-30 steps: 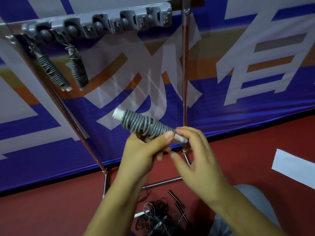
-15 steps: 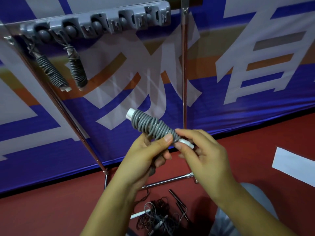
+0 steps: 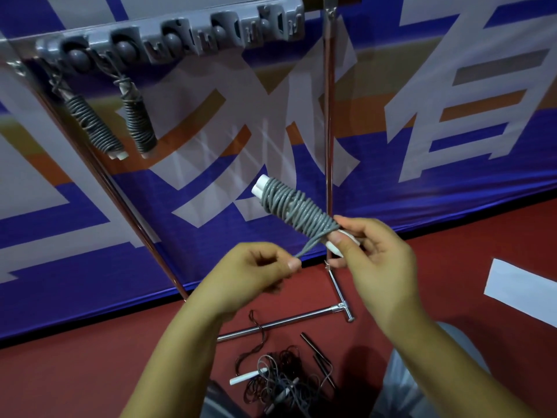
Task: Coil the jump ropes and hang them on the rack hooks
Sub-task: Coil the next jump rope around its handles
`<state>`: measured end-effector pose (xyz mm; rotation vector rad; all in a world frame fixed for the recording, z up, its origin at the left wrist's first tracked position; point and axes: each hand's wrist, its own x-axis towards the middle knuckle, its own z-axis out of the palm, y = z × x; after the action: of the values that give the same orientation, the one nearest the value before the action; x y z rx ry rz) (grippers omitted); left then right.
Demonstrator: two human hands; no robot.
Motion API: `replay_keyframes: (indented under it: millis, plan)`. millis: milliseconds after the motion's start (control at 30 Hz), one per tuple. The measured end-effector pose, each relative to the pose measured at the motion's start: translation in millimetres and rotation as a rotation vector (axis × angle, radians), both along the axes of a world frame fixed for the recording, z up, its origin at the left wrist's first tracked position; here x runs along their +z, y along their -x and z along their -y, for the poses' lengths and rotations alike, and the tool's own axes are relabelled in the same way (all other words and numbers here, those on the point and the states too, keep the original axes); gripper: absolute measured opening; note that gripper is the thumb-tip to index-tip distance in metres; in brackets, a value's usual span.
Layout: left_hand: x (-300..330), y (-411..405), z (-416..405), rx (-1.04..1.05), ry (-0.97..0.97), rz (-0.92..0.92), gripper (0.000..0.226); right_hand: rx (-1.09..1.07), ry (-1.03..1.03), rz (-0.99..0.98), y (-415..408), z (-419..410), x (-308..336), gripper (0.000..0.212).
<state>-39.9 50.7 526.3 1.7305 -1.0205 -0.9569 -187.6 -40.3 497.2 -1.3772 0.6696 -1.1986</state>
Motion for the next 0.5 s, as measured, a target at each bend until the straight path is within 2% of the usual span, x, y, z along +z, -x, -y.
replay_keyframes:
  millis: [67,133,200,400,500]
  plan:
    - [1,-6,5,0.131,0.089,0.251,0.012,-0.009,-0.025,-0.029,-1,2,-1,0.029]
    - [1,-7,7,0.217,0.230,0.531,0.020,0.002,-0.099,-0.019,-2,5,0,0.023]
    - [0,-3,9,0.230,0.342,0.643,0.028,0.016,-0.195,0.033,-4,8,4,0.018]
    - [-8,0,11,0.329,0.362,0.434,0.029,0.113,-0.435,0.176,-12,16,19,0.007]
    - [-5,-3,13,0.410,0.438,0.115,0.033,0.118,-0.511,0.248,-14,21,26,0.007]
